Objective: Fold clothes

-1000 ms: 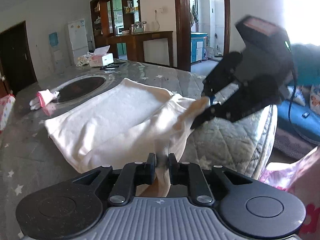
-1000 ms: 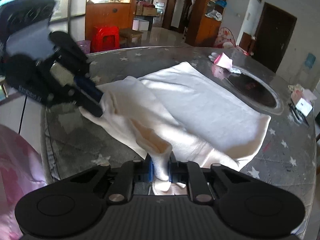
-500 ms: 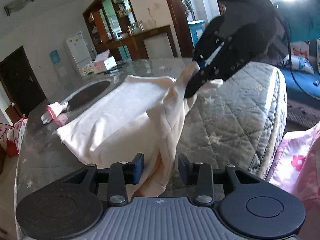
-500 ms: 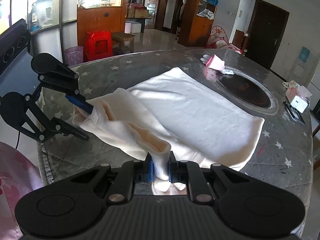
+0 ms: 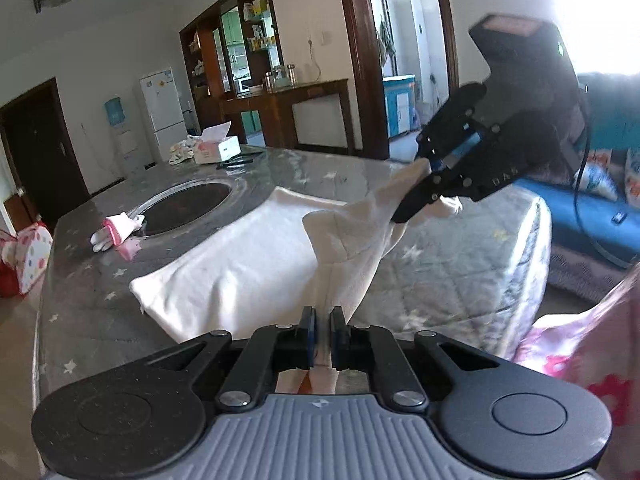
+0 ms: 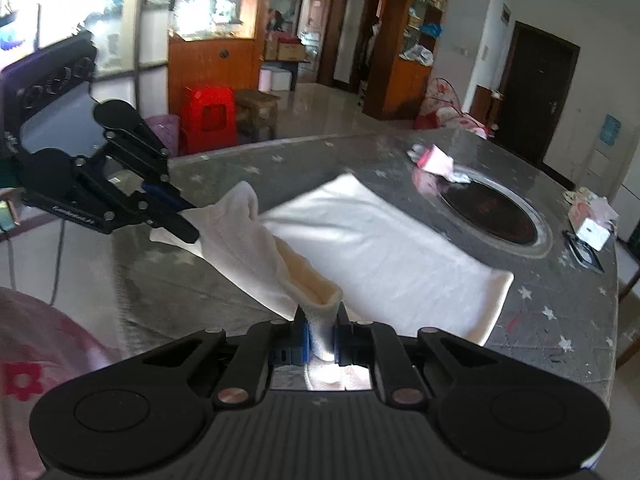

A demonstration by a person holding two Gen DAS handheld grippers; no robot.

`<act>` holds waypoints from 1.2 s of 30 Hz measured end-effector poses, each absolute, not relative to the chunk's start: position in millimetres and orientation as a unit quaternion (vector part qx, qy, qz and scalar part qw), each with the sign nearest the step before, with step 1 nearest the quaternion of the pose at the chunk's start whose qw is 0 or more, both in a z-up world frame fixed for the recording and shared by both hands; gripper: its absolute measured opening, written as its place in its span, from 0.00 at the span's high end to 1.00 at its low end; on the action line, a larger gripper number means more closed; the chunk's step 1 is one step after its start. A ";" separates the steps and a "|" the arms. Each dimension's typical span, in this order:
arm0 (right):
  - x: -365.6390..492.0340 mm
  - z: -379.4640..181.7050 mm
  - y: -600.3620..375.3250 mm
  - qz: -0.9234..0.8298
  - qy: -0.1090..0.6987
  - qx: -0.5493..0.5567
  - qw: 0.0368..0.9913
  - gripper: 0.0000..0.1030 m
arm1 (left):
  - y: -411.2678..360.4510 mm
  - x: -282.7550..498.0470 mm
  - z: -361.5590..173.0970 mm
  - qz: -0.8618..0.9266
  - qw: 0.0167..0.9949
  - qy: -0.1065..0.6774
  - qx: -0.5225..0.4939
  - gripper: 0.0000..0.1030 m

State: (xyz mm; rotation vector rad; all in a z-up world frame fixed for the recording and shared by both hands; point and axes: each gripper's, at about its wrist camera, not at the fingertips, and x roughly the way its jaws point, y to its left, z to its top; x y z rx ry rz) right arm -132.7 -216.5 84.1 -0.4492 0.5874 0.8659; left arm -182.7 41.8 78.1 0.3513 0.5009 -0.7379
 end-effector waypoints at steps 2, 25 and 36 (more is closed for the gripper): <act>-145.0 93.2 -219.8 0.425 0.278 -0.208 0.836 0.91 | 45.8 -190.2 87.0 -0.363 0.885 0.245 0.159 0.93; -64.8 108.9 -201.5 0.421 0.323 -0.205 0.822 0.93 | 65.9 -85.6 101.2 -0.373 0.875 0.296 0.095 0.94; 1.7 87.0 -187.7 0.405 0.342 -0.208 0.822 0.93 | 72.1 -18.4 86.1 -0.342 0.879 0.322 0.082 0.95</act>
